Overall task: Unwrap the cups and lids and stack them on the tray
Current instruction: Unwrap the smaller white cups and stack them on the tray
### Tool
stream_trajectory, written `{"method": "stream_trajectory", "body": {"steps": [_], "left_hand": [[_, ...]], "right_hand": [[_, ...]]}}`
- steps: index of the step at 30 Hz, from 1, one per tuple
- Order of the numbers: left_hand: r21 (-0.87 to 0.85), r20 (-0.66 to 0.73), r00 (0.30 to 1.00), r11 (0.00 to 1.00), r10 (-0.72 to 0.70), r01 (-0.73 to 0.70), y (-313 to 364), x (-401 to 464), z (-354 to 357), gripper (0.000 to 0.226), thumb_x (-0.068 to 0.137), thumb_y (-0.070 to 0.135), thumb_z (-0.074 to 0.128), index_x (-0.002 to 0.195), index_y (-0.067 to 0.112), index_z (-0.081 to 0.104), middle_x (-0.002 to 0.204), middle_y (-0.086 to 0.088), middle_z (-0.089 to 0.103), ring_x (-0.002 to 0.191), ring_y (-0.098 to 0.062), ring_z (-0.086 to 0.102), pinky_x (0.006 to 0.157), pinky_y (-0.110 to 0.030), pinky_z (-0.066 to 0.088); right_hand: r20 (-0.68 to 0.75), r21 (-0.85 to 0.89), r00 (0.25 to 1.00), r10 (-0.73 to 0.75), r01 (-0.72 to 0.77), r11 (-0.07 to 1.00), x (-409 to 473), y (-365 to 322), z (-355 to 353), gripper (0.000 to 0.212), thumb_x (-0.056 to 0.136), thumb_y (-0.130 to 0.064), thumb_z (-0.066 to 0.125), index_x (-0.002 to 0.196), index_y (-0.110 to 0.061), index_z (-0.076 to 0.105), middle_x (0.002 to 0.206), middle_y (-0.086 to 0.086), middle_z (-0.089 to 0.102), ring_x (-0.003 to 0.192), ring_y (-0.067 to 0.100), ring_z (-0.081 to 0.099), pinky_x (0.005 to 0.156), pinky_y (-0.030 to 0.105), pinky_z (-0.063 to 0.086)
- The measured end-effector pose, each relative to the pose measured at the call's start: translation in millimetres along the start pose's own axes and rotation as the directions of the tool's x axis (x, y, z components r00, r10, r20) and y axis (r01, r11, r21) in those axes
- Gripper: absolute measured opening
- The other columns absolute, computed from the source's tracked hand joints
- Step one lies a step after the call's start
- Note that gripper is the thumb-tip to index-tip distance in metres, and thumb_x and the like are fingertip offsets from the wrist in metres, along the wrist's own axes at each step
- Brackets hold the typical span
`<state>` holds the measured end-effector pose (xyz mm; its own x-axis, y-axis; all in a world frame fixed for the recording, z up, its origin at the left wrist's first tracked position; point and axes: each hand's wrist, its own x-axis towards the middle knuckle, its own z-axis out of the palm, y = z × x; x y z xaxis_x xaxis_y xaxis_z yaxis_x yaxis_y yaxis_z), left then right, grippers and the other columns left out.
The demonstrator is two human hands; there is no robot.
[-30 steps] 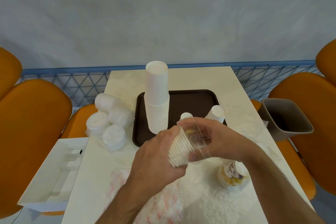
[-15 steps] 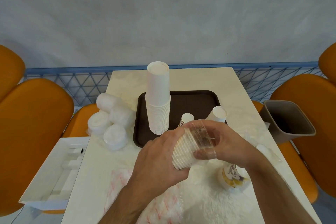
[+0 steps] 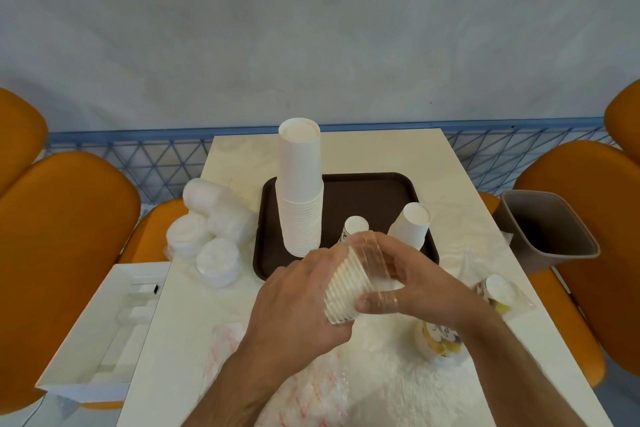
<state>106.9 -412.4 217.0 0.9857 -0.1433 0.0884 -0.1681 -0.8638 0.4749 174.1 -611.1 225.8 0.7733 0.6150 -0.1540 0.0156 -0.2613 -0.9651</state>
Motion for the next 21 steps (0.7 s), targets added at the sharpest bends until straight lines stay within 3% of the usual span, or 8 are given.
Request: {"method": "stream_trajectory", "body": {"steps": [4, 7, 11, 14, 17, 19, 21], "left_hand": [[-0.022, -0.008, 1.0, 1.0, 0.021, -0.021, 0.3, -0.9, -0.1, 0.077, 0.069, 0.056, 0.073, 0.135, 0.044, 0.033, 0.122, 0.02, 0.058, 0.098, -0.005, 0.059, 0.083, -0.028, 0.052], [-0.035, -0.044, 0.998, 0.999, 0.037, -0.038, -0.9, -2.2, 1.9, 0.075, 0.068, 0.055, 0.074, 0.132, 0.044, 0.036, 0.116, 0.019, 0.061, 0.094, -0.007, 0.063, 0.076, -0.036, 0.058], [-0.054, -0.076, 0.996, 0.998, 0.038, -0.042, -6.0, -3.1, 2.2, 0.073, 0.069, 0.054, 0.07, 0.135, 0.045, 0.039, 0.118, 0.02, 0.06, 0.096, -0.007, 0.062, 0.077, -0.035, 0.057], [-0.115, -0.105, 0.994, 0.993, -0.019, 0.006, -13.5, -3.2, -0.6, 0.069, 0.071, 0.056, 0.064, 0.134, 0.047, 0.039, 0.119, 0.026, 0.055, 0.101, -0.006, 0.062, 0.082, -0.026, 0.055], [-0.191, -0.116, 0.991, 0.981, -0.068, 0.045, -17.4, -1.6, -1.7, 0.073, 0.074, 0.051, 0.074, 0.138, 0.043, 0.041, 0.13, 0.023, 0.052, 0.113, -0.003, 0.056, 0.095, -0.024, 0.05], [-0.248, -0.139, 0.987, 0.968, -0.083, 0.046, -14.8, -0.4, -2.1, 0.077, 0.072, 0.047, 0.08, 0.138, 0.044, 0.04, 0.13, 0.024, 0.051, 0.115, -0.001, 0.054, 0.096, -0.019, 0.047], [-0.288, -0.149, 0.985, 0.957, -0.084, 0.038, -11.0, 1.4, -0.1, 0.081, 0.071, 0.046, 0.082, 0.137, 0.048, 0.036, 0.129, 0.029, 0.048, 0.116, 0.002, 0.051, 0.092, -0.013, 0.043]], "right_hand": [[-0.048, -0.024, 0.999, -0.004, 0.003, 1.0, 0.3, 2.7, -1.5, 0.064, 0.073, -0.021, 0.09, 0.128, -0.039, 0.061, 0.12, -0.009, 0.069, 0.114, 0.013, 0.066, 0.098, 0.033, 0.055], [-0.07, -0.018, 0.997, -0.015, 0.014, 1.0, -0.8, 1.9, -6.4, 0.058, 0.072, -0.018, 0.091, 0.117, -0.045, 0.066, 0.117, -0.008, 0.07, 0.112, 0.014, 0.068, 0.095, 0.035, 0.057], [-0.093, 0.045, 0.995, -0.046, 0.05, 0.998, -5.0, 1.4, -16.0, 0.056, 0.071, -0.016, 0.089, 0.12, -0.034, 0.069, 0.117, -0.002, 0.07, 0.111, 0.021, 0.068, 0.089, 0.037, 0.06], [-0.141, 0.105, 0.99, 0.01, 0.005, 0.994, -11.1, 4.9, -29.2, 0.064, 0.064, -0.021, 0.09, 0.122, -0.033, 0.067, 0.119, -0.005, 0.068, 0.111, 0.022, 0.067, 0.088, 0.041, 0.06], [-0.104, -0.099, 0.993, 0.063, -0.073, 0.992, -11.6, 4.6, -31.8, 0.063, 0.068, -0.014, 0.092, 0.117, -0.041, 0.063, 0.111, -0.017, 0.065, 0.107, 0.009, 0.066, 0.089, 0.036, 0.06], [-0.072, -0.299, 0.994, 0.085, -0.103, 0.949, -7.6, 1.5, -25.9, 0.064, 0.067, -0.023, 0.093, 0.116, -0.047, 0.058, 0.108, -0.024, 0.064, 0.103, -0.001, 0.064, 0.085, 0.024, 0.059], [-0.071, -0.368, 0.995, 0.073, -0.094, 0.925, -3.4, 0.5, -18.1, 0.064, 0.066, -0.026, 0.092, 0.115, -0.045, 0.055, 0.106, -0.03, 0.063, 0.101, -0.007, 0.062, 0.076, 0.013, 0.054]]}}
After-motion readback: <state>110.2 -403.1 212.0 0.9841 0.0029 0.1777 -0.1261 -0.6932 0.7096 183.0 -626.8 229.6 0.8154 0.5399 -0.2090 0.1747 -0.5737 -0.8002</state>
